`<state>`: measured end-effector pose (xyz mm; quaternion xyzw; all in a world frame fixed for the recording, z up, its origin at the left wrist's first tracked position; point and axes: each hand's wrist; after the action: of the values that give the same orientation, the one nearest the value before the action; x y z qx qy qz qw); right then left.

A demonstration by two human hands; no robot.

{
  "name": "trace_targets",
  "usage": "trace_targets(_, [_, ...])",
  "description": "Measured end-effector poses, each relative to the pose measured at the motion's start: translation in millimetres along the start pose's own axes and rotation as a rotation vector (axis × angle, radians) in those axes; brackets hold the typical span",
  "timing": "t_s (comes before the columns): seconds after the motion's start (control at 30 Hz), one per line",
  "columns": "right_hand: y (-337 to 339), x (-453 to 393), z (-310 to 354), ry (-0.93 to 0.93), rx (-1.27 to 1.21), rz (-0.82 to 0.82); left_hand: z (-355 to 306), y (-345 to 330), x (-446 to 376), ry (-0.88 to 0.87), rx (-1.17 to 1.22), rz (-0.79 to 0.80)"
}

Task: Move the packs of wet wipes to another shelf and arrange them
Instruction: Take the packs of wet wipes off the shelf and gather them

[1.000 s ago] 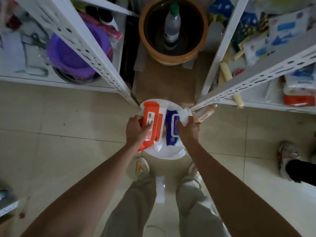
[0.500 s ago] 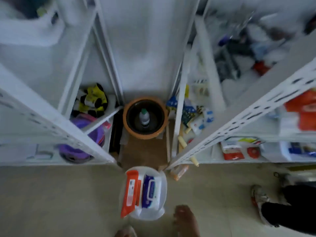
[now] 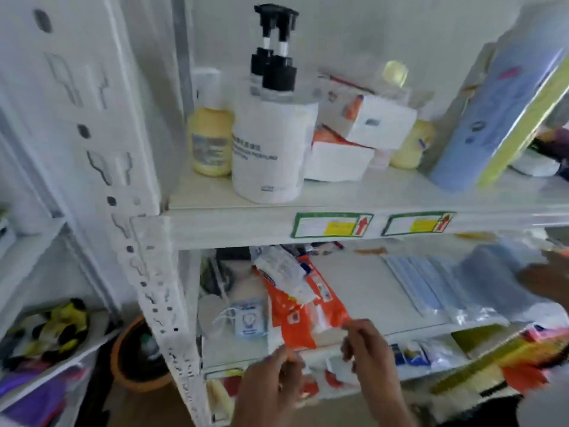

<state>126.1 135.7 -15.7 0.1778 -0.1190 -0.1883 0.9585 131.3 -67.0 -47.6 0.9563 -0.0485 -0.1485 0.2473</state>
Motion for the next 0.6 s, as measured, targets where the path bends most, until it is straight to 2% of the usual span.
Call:
trace_targets(0.07, [1,-40,18,0.044,0.019,0.005,-12,6,-40,0.156,0.109,-0.033])
trace_targets(0.13, [-3,-72,26,0.033,0.077,0.05,-11,3,-75,0.263,0.057,-0.151])
trace_targets(0.2, [-12,-98,32,0.007,0.119,0.122,-7,-10,-95,0.445,0.032,-0.175])
trace_targets(0.33, [-52,-160,56,0.024,0.295,0.261,16,-32,-133,0.67,-0.06,-0.138])
trace_targets(0.43, [-85,-184,67,0.037,0.47,0.403,29,-46,-146,0.767,0.023,-0.227])
trace_targets(0.5, [-89,-180,72,0.013,0.55,0.463,28,-47,-154,0.788,0.045,-0.228])
trace_targets(0.6, [-87,-175,59,-0.07,0.411,0.458,29,-42,-161,0.922,0.301,-0.266])
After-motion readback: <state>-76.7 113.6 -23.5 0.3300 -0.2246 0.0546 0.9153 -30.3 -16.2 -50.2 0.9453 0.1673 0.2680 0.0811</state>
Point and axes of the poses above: each hand's wrist, its own x-axis away from the middle knuckle, its own y-axis out of the back of the hand, z = x × y, and after that the axes turned 6 degrees about -y, right-handed
